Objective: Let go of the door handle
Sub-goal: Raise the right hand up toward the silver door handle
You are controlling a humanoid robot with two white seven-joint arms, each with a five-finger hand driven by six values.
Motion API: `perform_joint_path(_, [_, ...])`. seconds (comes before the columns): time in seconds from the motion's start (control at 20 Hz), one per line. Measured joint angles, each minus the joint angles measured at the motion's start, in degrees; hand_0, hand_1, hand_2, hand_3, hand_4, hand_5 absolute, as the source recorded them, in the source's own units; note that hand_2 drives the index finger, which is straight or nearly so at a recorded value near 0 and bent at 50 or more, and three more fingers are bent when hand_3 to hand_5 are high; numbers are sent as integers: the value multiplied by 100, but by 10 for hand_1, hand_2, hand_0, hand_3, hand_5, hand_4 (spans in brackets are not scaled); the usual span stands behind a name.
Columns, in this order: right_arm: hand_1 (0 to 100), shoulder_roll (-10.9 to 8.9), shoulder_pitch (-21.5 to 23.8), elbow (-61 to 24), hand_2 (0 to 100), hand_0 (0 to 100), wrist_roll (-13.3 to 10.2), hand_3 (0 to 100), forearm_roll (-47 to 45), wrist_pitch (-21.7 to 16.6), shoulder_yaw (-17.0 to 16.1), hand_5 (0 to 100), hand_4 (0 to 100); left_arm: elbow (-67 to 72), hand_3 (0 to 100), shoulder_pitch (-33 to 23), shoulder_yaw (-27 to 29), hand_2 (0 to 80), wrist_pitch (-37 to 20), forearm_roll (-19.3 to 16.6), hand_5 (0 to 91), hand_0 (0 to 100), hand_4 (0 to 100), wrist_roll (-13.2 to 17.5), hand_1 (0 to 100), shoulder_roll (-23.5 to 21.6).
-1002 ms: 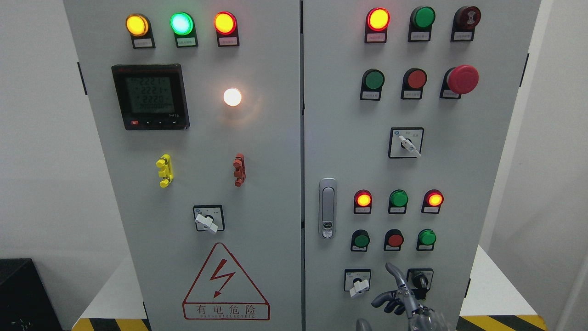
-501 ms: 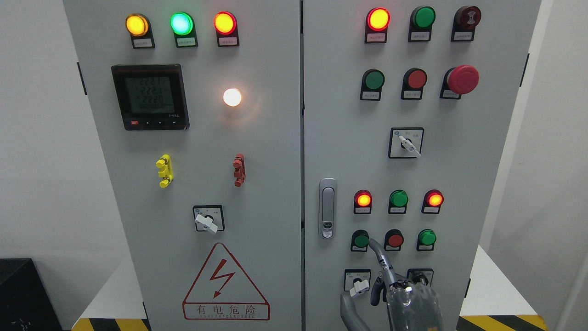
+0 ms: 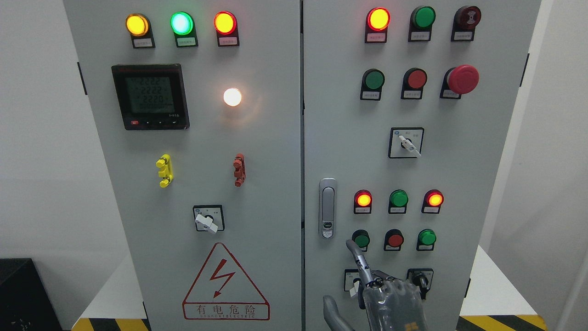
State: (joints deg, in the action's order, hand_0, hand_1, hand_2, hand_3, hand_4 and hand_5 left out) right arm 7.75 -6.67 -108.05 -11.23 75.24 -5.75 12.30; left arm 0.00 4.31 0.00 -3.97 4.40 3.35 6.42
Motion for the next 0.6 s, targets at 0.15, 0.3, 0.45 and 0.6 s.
perform_joint_path(0.15, [309,2,-157,139,0,431,-22,946,160,14,45,944,895,0,94,0,0,23,0,0,0,0,13,0,0,0])
perform_joint_path(0.3, [311,2,-310,283,0,438,-28,947,298,160,78,944,895,0,94,0,0,23,0,0,0,0,13,0,0,0])
perform_joint_path(0.45, [319,3,-434,411,0,431,-46,952,399,249,101,943,895,0,93,0,0,23,0,0,0,0,13,0,0,0])
perform_joint_path(0.6, [326,4,-538,520,0,425,-52,955,461,403,120,943,896,0,93,0,0,23,0,0,0,0,13,0,0,0])
